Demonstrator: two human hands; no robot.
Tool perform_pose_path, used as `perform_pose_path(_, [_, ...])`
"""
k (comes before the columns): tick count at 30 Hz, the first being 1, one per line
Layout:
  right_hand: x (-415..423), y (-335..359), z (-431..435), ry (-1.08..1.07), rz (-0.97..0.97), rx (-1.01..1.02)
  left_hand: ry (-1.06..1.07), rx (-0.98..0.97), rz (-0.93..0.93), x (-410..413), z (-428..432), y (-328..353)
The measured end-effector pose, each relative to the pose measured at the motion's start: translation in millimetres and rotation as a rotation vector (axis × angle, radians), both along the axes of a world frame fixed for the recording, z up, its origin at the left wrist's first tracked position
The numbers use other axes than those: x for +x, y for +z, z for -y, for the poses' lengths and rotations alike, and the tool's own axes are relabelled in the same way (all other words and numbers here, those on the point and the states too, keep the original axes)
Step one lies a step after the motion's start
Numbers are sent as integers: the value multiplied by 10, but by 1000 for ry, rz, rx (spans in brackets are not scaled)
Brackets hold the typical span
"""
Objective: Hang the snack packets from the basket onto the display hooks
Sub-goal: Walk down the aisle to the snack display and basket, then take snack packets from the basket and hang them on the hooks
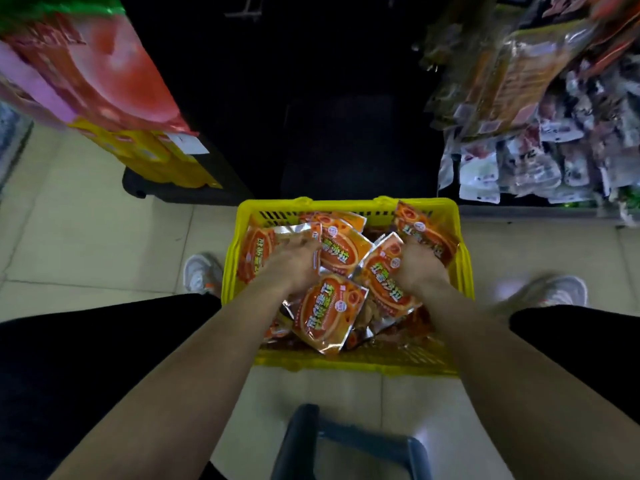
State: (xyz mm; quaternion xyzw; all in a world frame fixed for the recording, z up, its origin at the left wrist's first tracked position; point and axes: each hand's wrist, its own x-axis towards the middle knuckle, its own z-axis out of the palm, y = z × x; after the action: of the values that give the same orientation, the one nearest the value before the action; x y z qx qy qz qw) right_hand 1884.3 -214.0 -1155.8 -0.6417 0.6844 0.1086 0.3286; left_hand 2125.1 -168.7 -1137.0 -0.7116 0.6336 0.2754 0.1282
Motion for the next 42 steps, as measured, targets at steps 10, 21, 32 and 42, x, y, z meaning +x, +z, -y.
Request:
perform_pose_path(10, [-138, 280, 73, 120, 117, -115, -250, 96, 74, -142, -293, -355])
perform_pose_path(21, [-431, 1083, 106, 256, 153, -198, -74, 109, -312, -86, -465, 146])
perform_pose_path(32, [-158, 949, 167, 424, 126, -80, 235, -196, 23, 616, -42, 80])
perform_pose_path(42, [-9, 832, 488, 431, 115, -48, 335, -267, -183, 567, 214, 90])
